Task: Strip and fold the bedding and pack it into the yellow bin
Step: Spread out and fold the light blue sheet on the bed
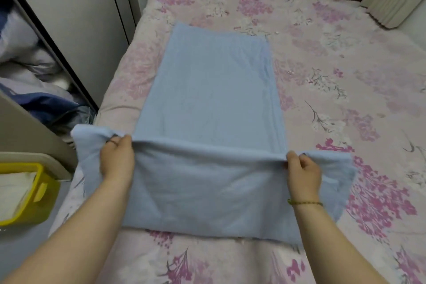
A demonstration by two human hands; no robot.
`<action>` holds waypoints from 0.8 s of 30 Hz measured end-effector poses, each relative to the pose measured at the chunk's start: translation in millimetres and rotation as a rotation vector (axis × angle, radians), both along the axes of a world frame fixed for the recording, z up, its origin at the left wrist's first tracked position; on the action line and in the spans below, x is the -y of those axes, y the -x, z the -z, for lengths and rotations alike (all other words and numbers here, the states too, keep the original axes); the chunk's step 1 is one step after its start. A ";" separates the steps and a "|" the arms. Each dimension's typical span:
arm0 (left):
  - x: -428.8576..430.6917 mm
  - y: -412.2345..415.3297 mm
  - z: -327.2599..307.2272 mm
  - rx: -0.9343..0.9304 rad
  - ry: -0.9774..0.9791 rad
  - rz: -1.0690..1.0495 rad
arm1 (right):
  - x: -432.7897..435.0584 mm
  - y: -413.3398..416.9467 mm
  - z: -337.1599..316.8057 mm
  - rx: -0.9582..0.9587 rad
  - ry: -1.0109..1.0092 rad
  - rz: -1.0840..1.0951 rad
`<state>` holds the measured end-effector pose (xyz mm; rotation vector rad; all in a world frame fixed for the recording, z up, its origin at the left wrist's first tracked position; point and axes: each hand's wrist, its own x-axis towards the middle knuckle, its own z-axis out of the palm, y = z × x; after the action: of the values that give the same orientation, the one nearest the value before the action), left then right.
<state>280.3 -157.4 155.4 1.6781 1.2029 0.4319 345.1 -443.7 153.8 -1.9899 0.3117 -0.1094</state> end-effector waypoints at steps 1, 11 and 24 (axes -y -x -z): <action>-7.3 -17.7 10.5 -0.028 -0.019 0.087 | -5.7 -16.9 8.1 -0.024 -0.014 -0.068; -23.6 12.9 139.3 -0.787 -0.251 0.681 | 8.4 -9.2 135.9 -0.603 0.780 -0.672; -36.6 79.8 144.9 -0.393 0.172 -0.021 | 25.2 60.4 154.6 -0.616 -0.450 0.687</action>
<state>200.5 -120.9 10.6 1.6462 1.4960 0.0050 284.7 -468.9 -0.8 -1.3561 1.2921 0.1366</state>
